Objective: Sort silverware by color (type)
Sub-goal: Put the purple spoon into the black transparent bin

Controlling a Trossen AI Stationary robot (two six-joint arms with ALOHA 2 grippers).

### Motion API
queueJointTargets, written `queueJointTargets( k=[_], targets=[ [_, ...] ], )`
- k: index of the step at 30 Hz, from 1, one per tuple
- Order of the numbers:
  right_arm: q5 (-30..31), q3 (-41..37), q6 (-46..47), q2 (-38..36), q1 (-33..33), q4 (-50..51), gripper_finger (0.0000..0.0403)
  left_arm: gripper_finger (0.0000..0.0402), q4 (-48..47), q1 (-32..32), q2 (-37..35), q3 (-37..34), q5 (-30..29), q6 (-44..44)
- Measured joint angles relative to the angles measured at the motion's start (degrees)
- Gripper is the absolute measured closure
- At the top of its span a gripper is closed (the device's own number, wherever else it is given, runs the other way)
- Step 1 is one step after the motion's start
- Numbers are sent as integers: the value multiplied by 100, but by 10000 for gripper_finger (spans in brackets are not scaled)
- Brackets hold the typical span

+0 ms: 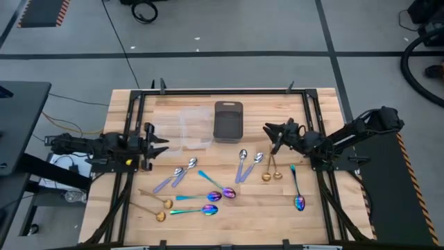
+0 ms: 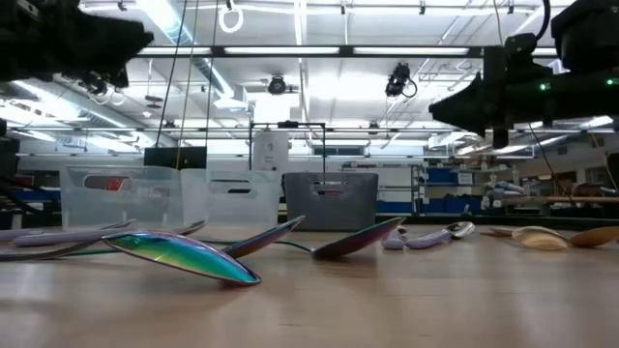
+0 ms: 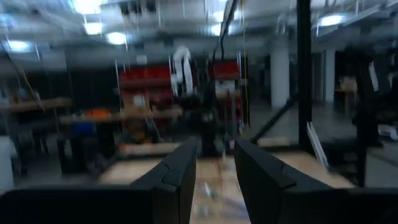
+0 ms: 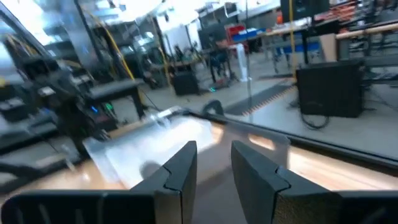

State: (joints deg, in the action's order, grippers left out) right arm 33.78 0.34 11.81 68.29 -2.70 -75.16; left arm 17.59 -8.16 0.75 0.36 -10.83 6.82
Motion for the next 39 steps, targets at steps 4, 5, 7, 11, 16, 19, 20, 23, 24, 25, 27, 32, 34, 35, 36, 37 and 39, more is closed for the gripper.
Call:
queueJointTargets(
  k=[4, 5, 7, 11, 16, 19, 20, 23, 24, 25, 27, 32, 34, 35, 36, 37, 39],
  targets=[
    [-364, 19, 392, -2, 56, -284, 293, 285, 774, 0, -2, 0, -7, 345],
    [-382, 57, 516, 0, 62, -280, 293, 285, 942, 0, -2, 0, -73, 398],
    [-430, 111, 810, 0, 68, -258, 293, 285, 1169, 0, -2, 0, -300, 372],
    [-990, 541, 600, 0, 154, 417, 293, 285, 1057, 11, 75, 0, -571, 242],
    [-1018, 1817, 470, 2, 236, 3243, 293, 285, 449, 242, 584, 296, -850, 102],
    [-1009, 2610, 454, 52, 237, 4706, 293, 285, 253, 394, 910, 442, -850, 202],
    [-1008, 2824, 451, 87, 216, 4988, 293, 285, 221, 438, 1026, 442, -856, 243],
    [-988, 3369, 334, 252, 109, 5597, 293, 285, 231, 556, 1319, 447, -870, 268],
    [-990, 3531, 314, 309, 78, 5830, 293, 285, 224, 587, 1417, 448, -868, 258],
    [-990, 3690, 306, 379, 46, 6068, 293, 285, 213, 602, 1545, 448, -870, 216],
    [-990, 4016, 302, 562, -4, 6491, 293, 285, 152, 614, 1782, 469, -868, 76],
    [-994, 4680, 361, 1118, -116, 7528, 293, 285, -509, 614, 2442, 1013, -868, -345],
    [-1014, 4915, 364, 1352, -169, 7901, 293, 285, -854, 603, 2719, 1239, -865, -556],
    [-1016, 5036, 365, 1470, -195, 8109, 293, 285, -988, 603, 2859, 1336, -851, -660],
    [-1055, 5152, 365, 1588, -220, 8322, 293, 285, -1074, 605, 2992, 1421, -816, -744],
    [-1125, 5258, 368, 1705, -242, 8546, 293, 285, -1161, 608, 3117, 1490, -748, -789],
    [-1293, 5493, 460, 1944, -277, 8999, 293, 285, -1267, 606, 3383, 1600, -629, -872]
  ],
)
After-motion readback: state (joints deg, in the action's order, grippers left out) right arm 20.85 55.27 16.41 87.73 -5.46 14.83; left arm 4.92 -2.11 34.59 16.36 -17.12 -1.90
